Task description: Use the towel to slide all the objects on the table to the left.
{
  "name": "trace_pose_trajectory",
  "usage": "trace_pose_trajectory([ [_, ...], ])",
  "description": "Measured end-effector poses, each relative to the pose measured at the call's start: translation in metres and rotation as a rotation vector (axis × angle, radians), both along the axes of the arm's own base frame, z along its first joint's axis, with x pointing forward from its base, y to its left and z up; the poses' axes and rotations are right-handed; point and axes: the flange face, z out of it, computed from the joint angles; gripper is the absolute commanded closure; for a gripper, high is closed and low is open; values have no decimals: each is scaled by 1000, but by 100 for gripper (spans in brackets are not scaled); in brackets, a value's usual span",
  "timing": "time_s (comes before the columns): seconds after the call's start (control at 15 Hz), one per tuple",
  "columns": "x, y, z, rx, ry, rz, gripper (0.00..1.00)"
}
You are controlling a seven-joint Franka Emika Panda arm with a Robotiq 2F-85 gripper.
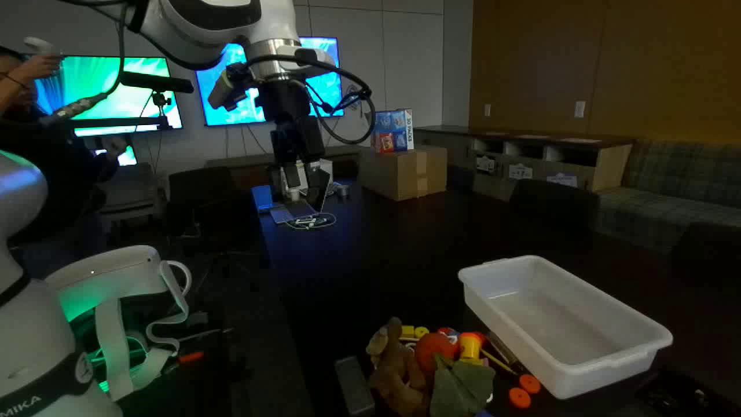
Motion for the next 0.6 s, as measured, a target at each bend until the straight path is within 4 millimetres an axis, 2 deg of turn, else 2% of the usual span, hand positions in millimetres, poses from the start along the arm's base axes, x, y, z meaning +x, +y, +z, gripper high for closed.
trace_pose_trajectory([
  [0.27, 0, 0, 2, 1, -5, 0, 0],
  [0.6, 0, -2, -6, 1, 16, -4, 0],
])
